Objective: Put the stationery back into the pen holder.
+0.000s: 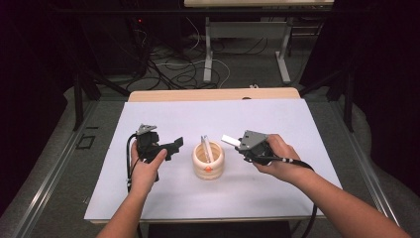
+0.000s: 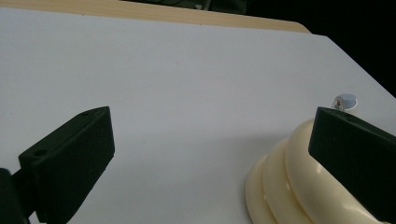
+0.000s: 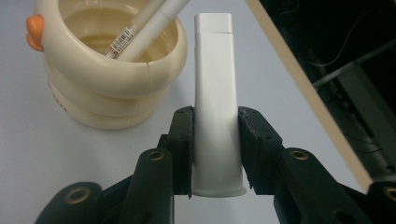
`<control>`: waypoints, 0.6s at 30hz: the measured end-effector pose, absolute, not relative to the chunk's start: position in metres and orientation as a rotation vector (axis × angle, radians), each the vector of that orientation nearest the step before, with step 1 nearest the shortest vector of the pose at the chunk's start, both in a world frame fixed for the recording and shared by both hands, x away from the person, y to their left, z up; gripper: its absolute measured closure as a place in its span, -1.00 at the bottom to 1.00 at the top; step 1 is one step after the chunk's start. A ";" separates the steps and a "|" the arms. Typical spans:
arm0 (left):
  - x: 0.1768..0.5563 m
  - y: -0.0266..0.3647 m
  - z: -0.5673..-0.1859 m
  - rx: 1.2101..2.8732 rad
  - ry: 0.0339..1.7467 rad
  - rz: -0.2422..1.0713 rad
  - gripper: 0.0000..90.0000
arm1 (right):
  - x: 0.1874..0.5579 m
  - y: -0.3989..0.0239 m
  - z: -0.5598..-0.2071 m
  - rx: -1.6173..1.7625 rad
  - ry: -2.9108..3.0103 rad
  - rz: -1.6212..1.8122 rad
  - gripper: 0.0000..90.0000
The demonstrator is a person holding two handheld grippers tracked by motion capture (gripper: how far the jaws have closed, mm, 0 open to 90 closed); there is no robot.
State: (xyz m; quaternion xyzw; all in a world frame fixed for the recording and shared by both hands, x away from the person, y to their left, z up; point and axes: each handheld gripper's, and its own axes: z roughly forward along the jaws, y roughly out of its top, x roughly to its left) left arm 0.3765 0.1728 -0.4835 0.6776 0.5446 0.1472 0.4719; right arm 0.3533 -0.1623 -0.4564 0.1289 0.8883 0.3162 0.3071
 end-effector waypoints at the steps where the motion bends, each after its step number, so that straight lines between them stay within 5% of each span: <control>1: 0.377 0.173 -0.482 1.661 1.333 0.363 -0.99 | 0.351 -0.162 -0.455 0.317 2.334 0.833 0.50; 18: 0.369 0.172 -0.463 1.762 1.203 0.337 -0.99 | 0.317 -0.155 -0.444 -0.118 2.153 0.589 0.50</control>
